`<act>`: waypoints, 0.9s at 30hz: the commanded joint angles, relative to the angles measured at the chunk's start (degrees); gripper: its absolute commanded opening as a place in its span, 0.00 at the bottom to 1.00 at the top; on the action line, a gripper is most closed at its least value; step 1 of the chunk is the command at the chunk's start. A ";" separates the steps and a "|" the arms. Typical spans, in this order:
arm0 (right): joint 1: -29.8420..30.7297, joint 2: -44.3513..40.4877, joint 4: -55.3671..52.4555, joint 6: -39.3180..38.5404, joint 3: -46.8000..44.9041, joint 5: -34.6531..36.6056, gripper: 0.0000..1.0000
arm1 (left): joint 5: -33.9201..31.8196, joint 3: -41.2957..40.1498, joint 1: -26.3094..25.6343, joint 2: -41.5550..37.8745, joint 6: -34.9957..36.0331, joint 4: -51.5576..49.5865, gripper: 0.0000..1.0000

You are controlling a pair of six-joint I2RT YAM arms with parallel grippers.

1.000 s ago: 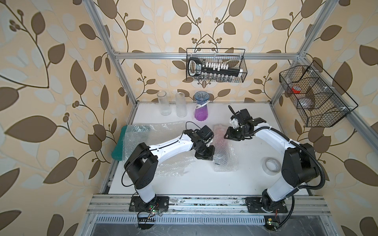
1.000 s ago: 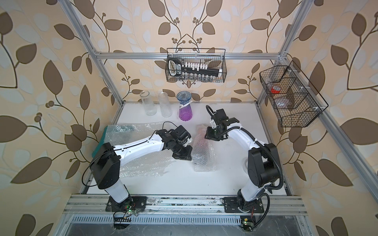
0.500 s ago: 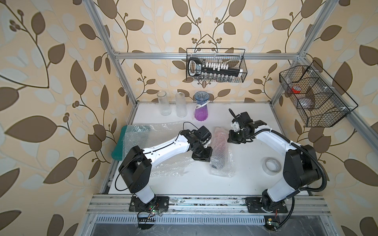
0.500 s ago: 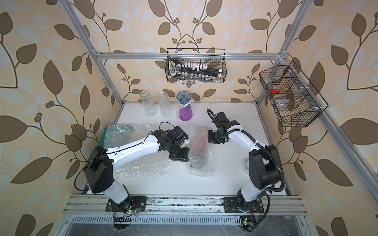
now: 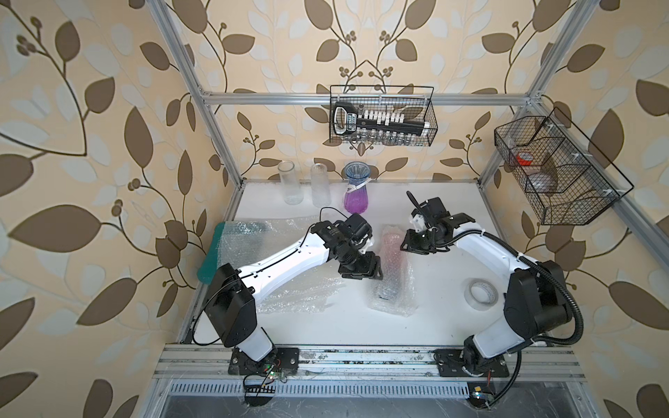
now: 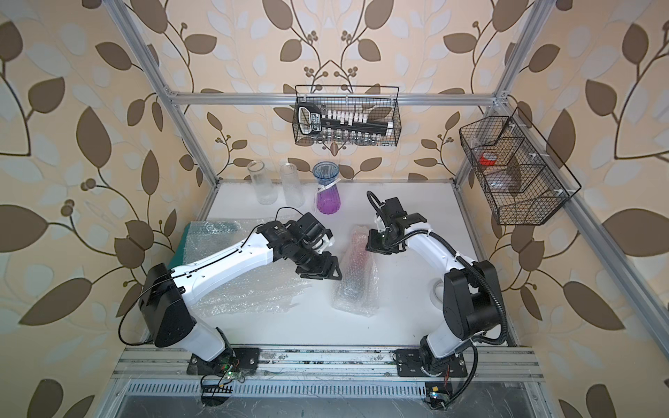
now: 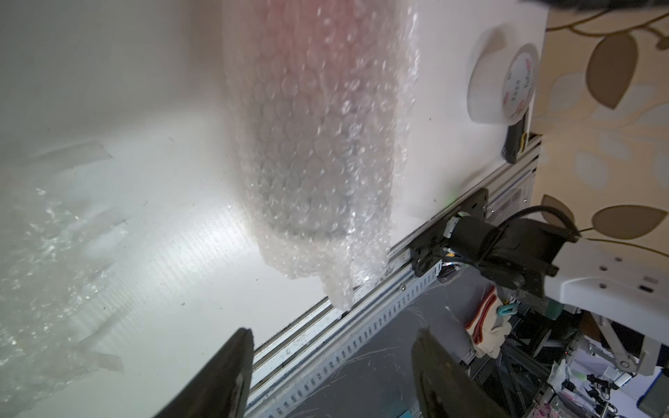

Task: Unwrap the vase from the bubble wrap
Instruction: Unwrap the bubble wrap at the center of the board.

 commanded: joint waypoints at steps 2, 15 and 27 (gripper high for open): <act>-0.04 -0.25 -0.58 -0.37 0.14 0.49 0.41 | 0.41 8.59 4.00 7.13 1.03 1.47 0.71; -0.12 3.45 0.87 0.30 1.88 2.57 0.61 | -2.66 30.90 4.63 30.11 -2.67 -1.10 0.70; -0.33 6.24 2.52 0.95 1.03 2.06 0.43 | -1.95 28.12 3.52 32.06 -3.08 1.36 0.56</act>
